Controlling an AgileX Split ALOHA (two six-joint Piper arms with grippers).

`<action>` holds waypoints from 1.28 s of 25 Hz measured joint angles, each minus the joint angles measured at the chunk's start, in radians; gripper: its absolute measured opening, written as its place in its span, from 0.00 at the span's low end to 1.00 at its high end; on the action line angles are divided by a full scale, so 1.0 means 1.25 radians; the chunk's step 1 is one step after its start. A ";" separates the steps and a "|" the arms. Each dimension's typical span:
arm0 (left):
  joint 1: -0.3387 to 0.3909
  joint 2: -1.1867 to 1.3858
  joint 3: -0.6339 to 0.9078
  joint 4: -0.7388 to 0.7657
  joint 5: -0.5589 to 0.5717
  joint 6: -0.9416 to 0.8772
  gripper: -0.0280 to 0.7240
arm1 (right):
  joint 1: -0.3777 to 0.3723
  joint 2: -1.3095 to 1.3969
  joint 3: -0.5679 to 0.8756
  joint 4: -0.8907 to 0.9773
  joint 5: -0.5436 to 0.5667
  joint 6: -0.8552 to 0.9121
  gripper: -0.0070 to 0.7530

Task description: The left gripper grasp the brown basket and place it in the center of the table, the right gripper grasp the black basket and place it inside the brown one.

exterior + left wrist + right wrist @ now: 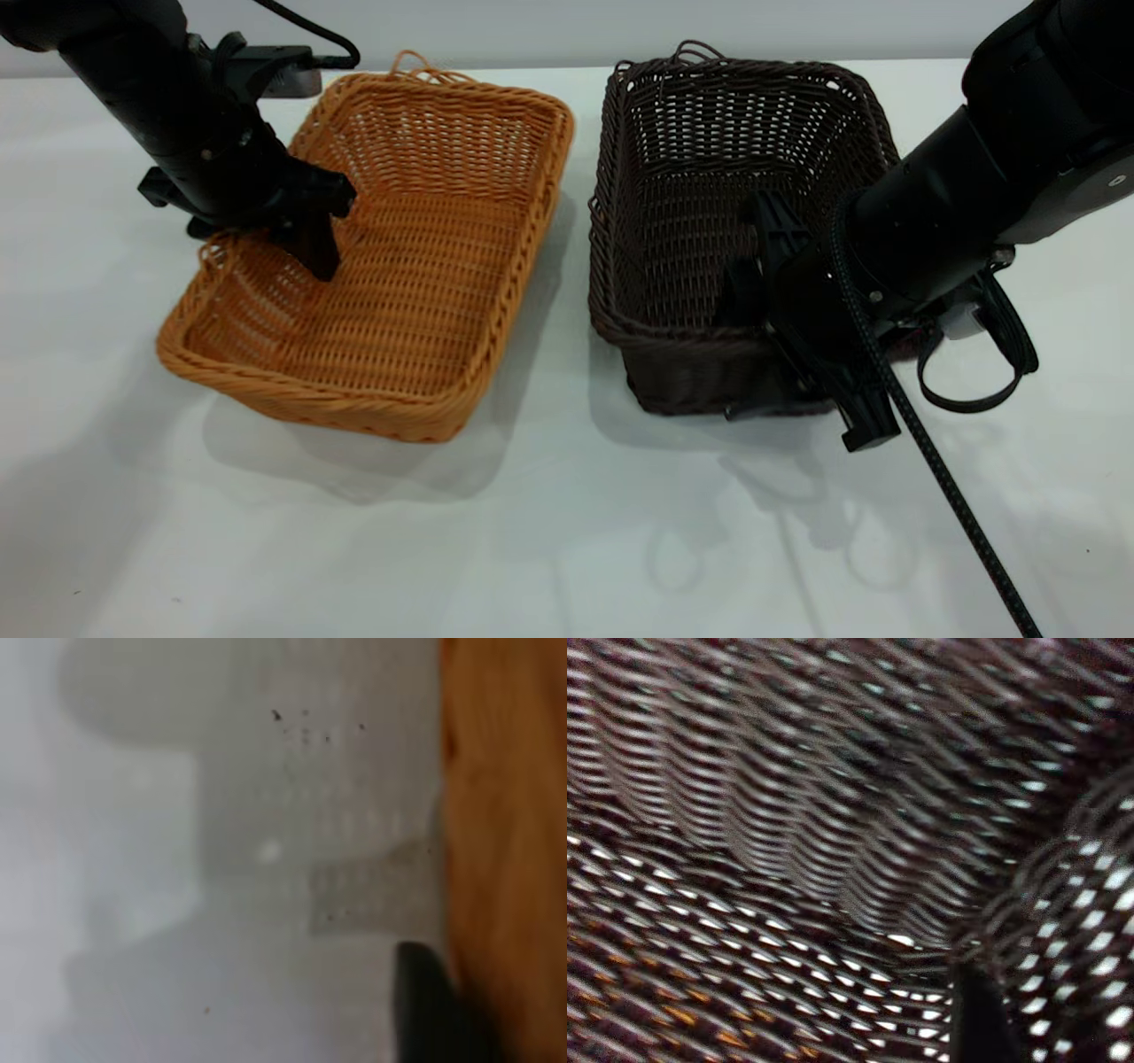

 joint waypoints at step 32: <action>-0.221 0.007 -0.040 0.043 -0.258 0.861 0.14 | -0.455 -0.199 -0.343 -0.618 0.577 -0.245 0.18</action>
